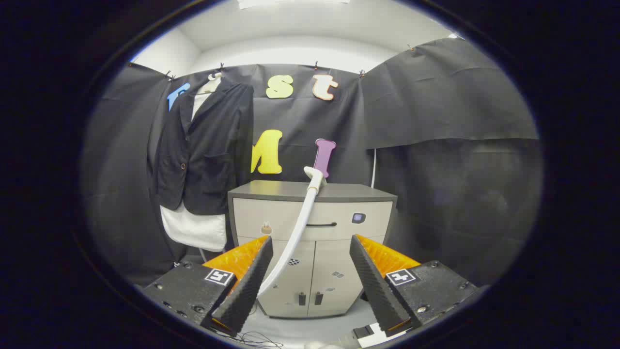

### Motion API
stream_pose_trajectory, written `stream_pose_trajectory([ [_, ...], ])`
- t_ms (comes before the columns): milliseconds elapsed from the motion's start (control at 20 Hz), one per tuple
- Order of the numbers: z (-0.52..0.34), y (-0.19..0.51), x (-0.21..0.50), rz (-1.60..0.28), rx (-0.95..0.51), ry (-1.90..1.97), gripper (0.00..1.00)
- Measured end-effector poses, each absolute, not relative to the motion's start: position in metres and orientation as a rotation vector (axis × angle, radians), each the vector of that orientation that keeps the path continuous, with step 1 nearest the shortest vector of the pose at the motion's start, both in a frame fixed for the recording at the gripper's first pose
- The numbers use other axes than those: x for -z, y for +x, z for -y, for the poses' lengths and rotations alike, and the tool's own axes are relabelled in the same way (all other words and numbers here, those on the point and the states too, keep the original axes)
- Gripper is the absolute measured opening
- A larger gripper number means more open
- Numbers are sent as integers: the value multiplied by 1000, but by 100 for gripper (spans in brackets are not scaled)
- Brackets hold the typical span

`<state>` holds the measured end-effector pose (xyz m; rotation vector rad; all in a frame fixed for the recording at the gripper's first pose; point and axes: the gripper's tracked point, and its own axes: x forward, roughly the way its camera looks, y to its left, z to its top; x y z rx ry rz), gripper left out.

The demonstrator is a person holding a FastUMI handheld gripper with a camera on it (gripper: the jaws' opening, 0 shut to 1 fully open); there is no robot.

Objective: Iron the clothes twice with a garment steamer, once on the left side and once on the right side.

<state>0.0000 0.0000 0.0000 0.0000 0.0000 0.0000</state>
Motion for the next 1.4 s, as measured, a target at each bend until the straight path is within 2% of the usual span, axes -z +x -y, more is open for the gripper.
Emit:
stream_pose_trajectory([
  [450,1,-2,-2,-3,7,-2,99],
  [800,24,13,-57,46,17,-27,99],
  [1100,53,67,-134,107,-3,-8,99],
  [1400,88,166,-207,171,-47,32,99],
])
